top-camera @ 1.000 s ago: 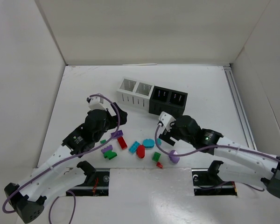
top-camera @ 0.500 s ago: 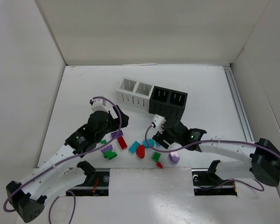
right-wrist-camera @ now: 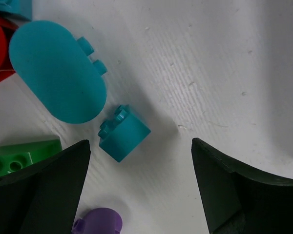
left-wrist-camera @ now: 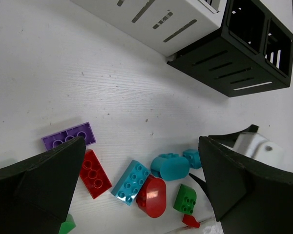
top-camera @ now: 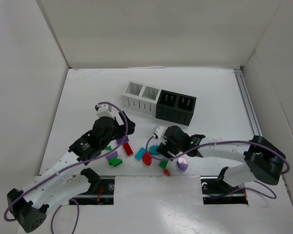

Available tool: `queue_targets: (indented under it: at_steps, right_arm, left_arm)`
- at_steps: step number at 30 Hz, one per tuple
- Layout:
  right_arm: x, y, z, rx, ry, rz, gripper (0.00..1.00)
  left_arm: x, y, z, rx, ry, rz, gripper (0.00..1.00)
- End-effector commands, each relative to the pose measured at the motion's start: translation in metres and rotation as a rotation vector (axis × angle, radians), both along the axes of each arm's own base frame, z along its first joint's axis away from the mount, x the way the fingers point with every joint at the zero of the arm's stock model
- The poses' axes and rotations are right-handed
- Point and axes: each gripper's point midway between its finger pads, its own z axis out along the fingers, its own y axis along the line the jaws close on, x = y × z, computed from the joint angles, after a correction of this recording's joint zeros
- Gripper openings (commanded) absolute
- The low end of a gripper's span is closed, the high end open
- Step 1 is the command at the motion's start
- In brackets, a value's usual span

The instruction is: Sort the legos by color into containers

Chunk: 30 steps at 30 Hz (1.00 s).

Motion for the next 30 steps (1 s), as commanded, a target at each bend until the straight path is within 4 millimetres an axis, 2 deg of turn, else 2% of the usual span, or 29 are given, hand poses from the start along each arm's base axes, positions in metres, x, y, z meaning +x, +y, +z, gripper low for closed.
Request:
queue_targets:
  at_steps: [1,3,5,9,13,22,26,27,30]
  right_arm:
    - [0.004,0.02,0.003,0.04,-0.004,0.029,0.88]
    - [0.007,0.019,-0.001,0.02,-0.003,0.02,0.86]
    - [0.01,0.016,-0.004,0.006,-0.009,-0.003,0.78]
    - [0.014,0.02,0.0,0.01,-0.02,-0.009,0.75]
    - [0.013,0.019,-0.003,0.002,-0.015,-0.009,0.56]
    - [0.013,0.032,0.003,0.027,-0.034,0.081,0.23]
    - [0.02,0.043,0.03,0.076,-0.092,0.118,0.18]
    - [0.024,0.047,0.046,0.1,-0.129,0.132,0.16]
    - [0.033,0.044,0.076,0.113,-0.209,0.122,0.16]
  left_arm:
    - [0.001,-0.002,0.004,-0.029,-0.02,0.001,1.0]
    - [0.001,-0.002,0.004,-0.029,-0.02,0.001,1.0]
    - [0.001,-0.002,0.004,-0.029,-0.02,0.001,1.0]
    - [0.0,-0.001,0.0,-0.031,-0.01,0.006,1.0]
    - [0.0,-0.001,0.003,-0.037,-0.017,0.005,1.0]
    - [0.0,-0.001,0.0,-0.031,-0.01,0.006,1.0]
    - [0.0,-0.003,-0.002,-0.028,0.002,-0.004,1.0]
    - [0.0,-0.003,-0.002,-0.028,0.002,-0.004,1.0]
    - [-0.001,-0.005,-0.003,-0.032,0.005,-0.012,1.0]
